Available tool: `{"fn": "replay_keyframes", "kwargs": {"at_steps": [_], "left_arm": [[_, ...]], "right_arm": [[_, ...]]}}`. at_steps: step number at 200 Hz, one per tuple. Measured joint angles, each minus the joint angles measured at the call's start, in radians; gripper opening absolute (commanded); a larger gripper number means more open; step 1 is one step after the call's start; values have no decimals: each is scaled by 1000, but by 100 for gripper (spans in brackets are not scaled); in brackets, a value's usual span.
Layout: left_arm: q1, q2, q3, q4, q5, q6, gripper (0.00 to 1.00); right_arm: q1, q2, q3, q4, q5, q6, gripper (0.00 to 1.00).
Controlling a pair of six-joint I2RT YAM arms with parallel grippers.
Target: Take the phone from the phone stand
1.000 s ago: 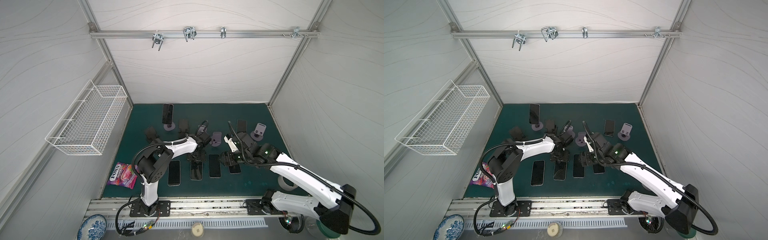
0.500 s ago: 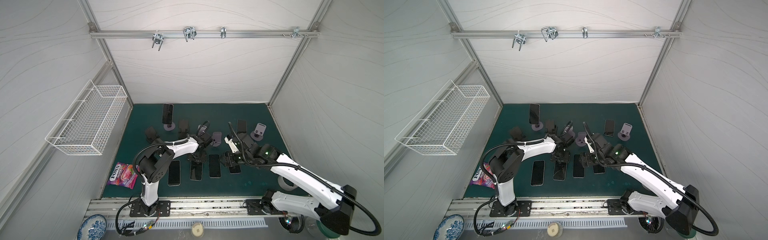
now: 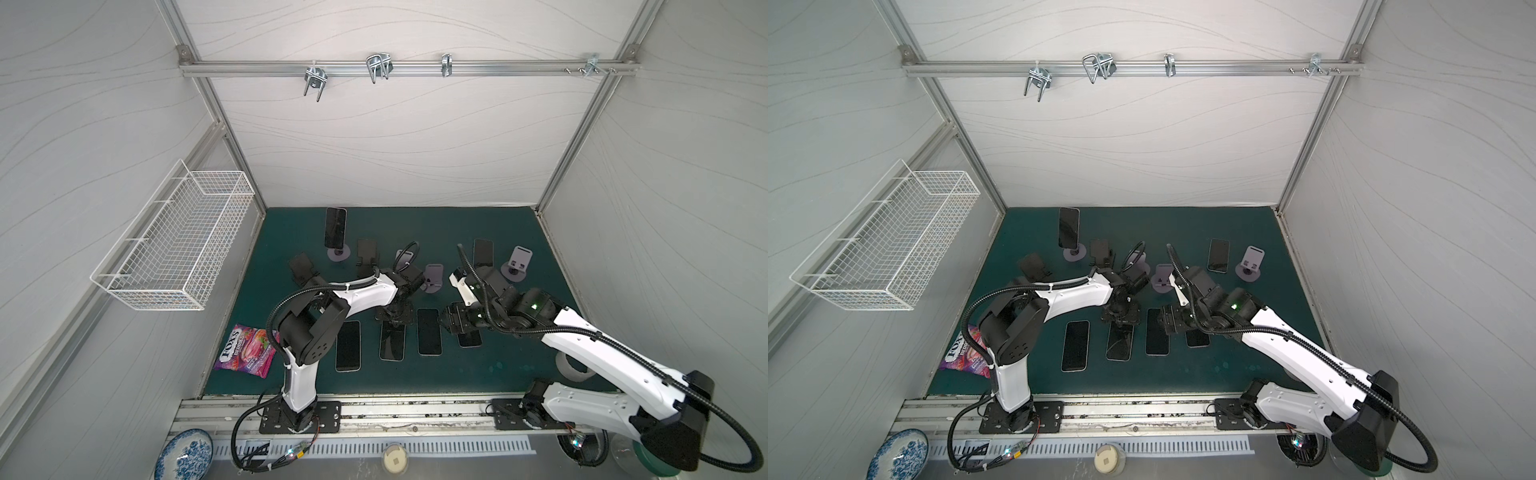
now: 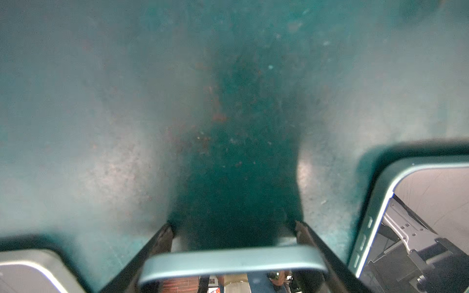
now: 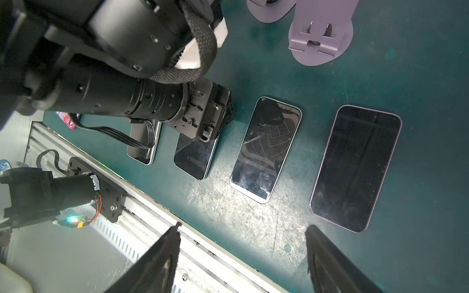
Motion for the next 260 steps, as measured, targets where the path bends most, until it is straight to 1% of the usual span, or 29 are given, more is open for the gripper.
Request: {"fn": "replay_keyframes", "kwargs": {"at_steps": [84, 130, 172, 218, 260], "left_arm": [[0, 5, 7, -7, 13, 1, 75], [0, 10, 14, -15, 22, 8, 74], [0, 11, 15, -17, 26, 13, 75], [0, 10, 16, -17, 26, 24, 79], [0, 10, 16, -15, 26, 31, 80]], "right_arm": [[0, -1, -2, 0, 2, 0, 79], [0, -1, -3, 0, 5, 1, 79], [-1, -2, -5, 0, 6, 1, 79], [-1, -2, -5, 0, 6, 1, 79], [-1, -2, -5, 0, 8, 2, 79]]}}
